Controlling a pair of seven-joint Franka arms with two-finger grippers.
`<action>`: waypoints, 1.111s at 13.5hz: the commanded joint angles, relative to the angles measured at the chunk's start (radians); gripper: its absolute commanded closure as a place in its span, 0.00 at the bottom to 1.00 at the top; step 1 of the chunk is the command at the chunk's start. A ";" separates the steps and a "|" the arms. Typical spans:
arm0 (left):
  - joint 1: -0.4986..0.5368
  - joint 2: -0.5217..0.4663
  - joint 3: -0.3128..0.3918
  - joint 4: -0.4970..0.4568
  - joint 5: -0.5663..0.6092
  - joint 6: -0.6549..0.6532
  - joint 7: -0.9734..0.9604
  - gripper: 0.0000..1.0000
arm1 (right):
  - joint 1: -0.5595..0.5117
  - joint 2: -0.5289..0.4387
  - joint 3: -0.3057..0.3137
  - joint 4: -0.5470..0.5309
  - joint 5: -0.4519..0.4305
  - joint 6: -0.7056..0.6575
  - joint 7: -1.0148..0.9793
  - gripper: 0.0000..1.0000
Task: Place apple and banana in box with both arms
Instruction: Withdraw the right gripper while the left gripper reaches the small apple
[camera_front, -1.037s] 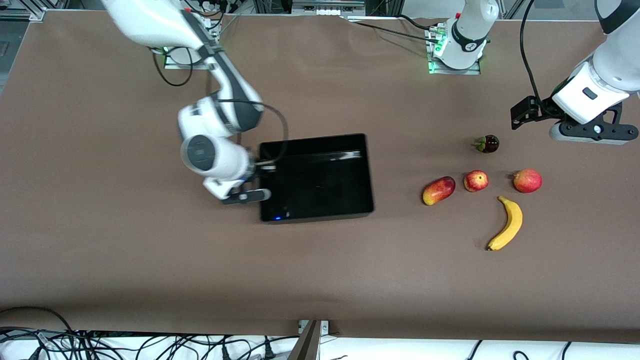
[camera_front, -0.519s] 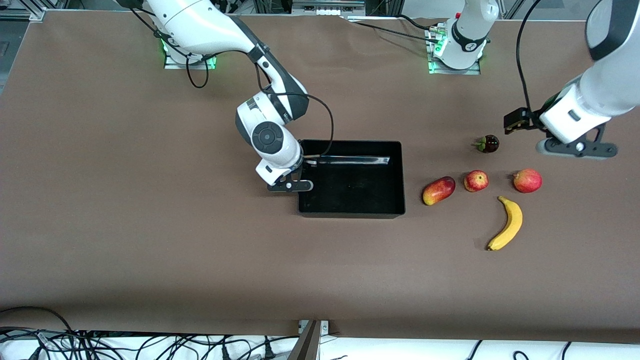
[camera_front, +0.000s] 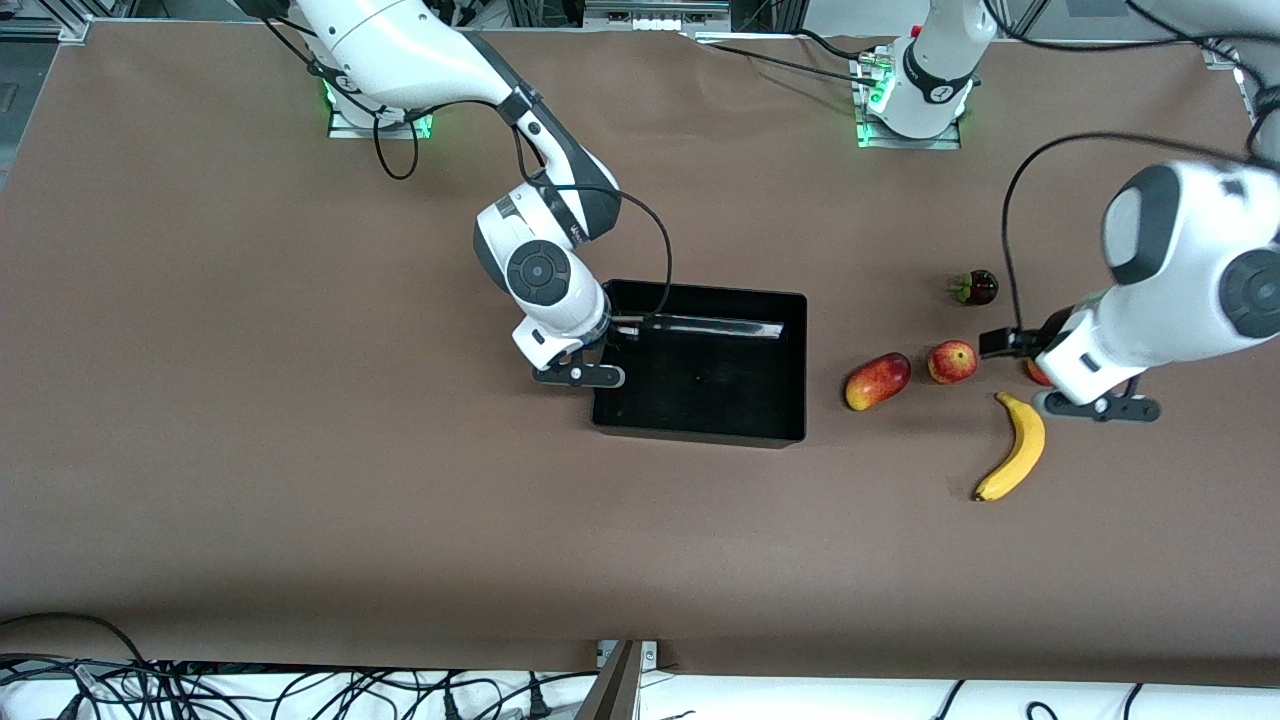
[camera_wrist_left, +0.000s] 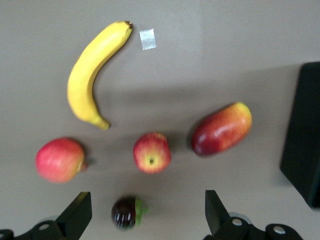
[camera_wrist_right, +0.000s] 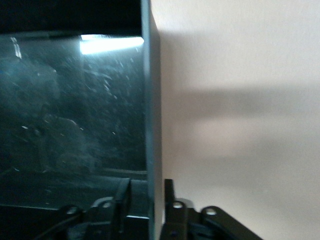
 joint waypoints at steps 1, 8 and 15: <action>0.007 -0.011 -0.002 -0.179 -0.015 0.235 0.021 0.00 | -0.038 -0.047 -0.030 0.073 -0.010 -0.135 0.003 0.00; 0.008 0.046 0.004 -0.361 -0.015 0.443 0.003 0.00 | -0.081 -0.338 -0.276 0.119 0.029 -0.430 -0.175 0.00; 0.020 0.112 0.008 -0.352 -0.015 0.470 -0.009 0.58 | -0.194 -0.680 -0.399 -0.120 -0.012 -0.642 -0.500 0.00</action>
